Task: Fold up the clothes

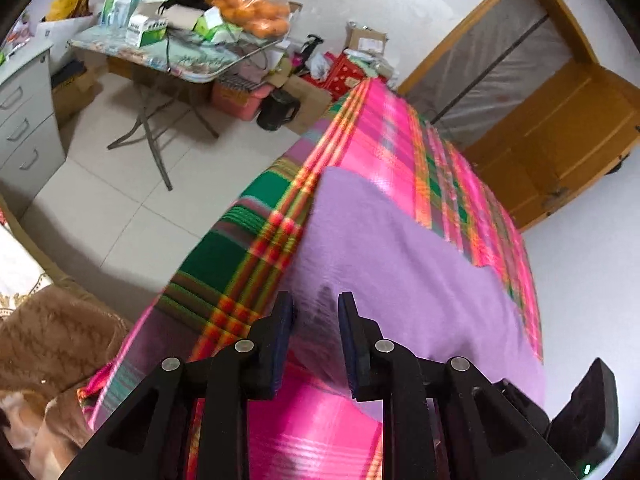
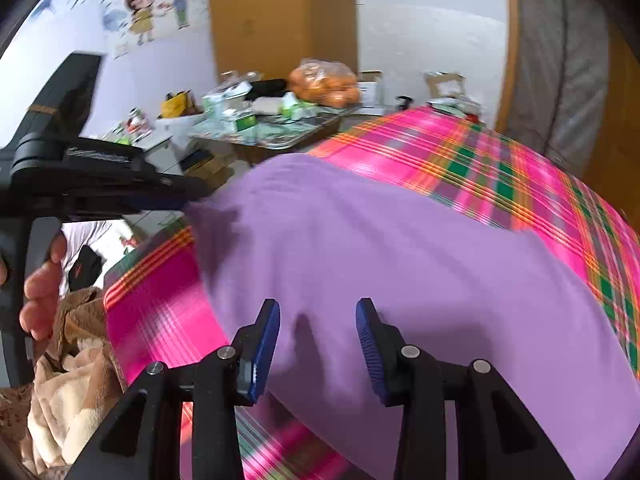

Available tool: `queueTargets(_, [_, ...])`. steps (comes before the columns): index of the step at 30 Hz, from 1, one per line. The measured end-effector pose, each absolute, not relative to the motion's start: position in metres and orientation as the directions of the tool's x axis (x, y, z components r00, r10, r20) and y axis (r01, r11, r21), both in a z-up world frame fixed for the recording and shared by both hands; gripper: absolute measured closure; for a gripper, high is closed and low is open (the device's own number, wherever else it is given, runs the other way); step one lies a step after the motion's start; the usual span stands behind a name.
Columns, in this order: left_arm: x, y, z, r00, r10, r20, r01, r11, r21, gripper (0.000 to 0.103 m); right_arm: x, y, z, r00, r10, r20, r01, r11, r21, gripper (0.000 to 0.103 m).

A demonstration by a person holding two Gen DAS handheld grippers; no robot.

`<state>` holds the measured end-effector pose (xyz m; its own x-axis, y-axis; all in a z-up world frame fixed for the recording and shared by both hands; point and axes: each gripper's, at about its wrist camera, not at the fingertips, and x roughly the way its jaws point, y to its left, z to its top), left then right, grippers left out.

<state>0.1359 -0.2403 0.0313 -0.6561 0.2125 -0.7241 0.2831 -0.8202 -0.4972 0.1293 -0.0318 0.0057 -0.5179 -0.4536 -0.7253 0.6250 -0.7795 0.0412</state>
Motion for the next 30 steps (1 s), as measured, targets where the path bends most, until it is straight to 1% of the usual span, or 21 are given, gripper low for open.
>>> queueTargets(2, [0.142, -0.234, 0.042, -0.683, 0.2, -0.702, 0.272, -0.823, -0.499, 0.079, 0.131, -0.007, 0.004, -0.536, -0.413, -0.736, 0.577, -0.816, 0.037, 0.062])
queueTargets(5, [0.144, -0.221, 0.047, -0.697, 0.224, -0.681, 0.238, -0.824, -0.515, 0.079, 0.135, 0.02, -0.007, -0.524, -0.362, -0.771, 0.523, -0.851, 0.045, 0.062])
queueTargets(7, [0.141, -0.209, 0.045, -0.68, 0.234, -0.695, 0.222, -0.837, -0.499, 0.079, 0.141, 0.033, -0.012, -0.515, -0.35, -0.783, 0.503, -0.862, 0.054, 0.062])
queueTargets(11, [0.138, -0.189, 0.037, -0.646, 0.255, -0.719, 0.201, -0.853, -0.482, 0.079, 0.155, 0.065, -0.004, -0.537, -0.37, -0.758, 0.471, -0.877, 0.095, 0.063])
queueTargets(14, [0.139, -0.182, 0.035, -0.643, 0.25, -0.724, 0.194, -0.862, -0.469, 0.079, 0.154, 0.096, 0.003, -0.588, -0.329, -0.739, 0.389, -0.916, 0.098, 0.063])
queueTargets(17, [0.139, -0.179, 0.032, -0.633, 0.249, -0.733, 0.203, -0.861, -0.467, 0.079, 0.155, 0.128, -0.006, -0.588, -0.277, -0.76, 0.301, -0.947, 0.113, 0.063])
queueTargets(20, [0.139, -0.181, 0.029, -0.628, 0.249, -0.737, 0.215, -0.855, -0.472, 0.079, 0.168, 0.141, -0.011, -0.598, -0.289, -0.748, 0.296, -0.946, 0.129, 0.064])
queueTargets(24, [0.14, -0.184, 0.023, -0.621, 0.241, -0.746, 0.235, -0.85, -0.471, 0.079, 0.176, 0.153, -0.001, -0.607, -0.282, -0.743, 0.283, -0.95, 0.13, 0.064])
queueTargets(27, [0.138, -0.187, 0.017, -0.608, 0.243, -0.756, 0.25, -0.845, -0.473, 0.079, 0.17, 0.159, 0.001, -0.639, -0.229, -0.735, 0.234, -0.967, 0.098, 0.064])
queueTargets(30, [0.138, -0.191, 0.012, -0.603, 0.252, -0.757, 0.257, -0.837, -0.483, 0.079, 0.163, 0.161, -0.008, -0.617, -0.19, -0.763, 0.2, -0.976, 0.081, 0.063])
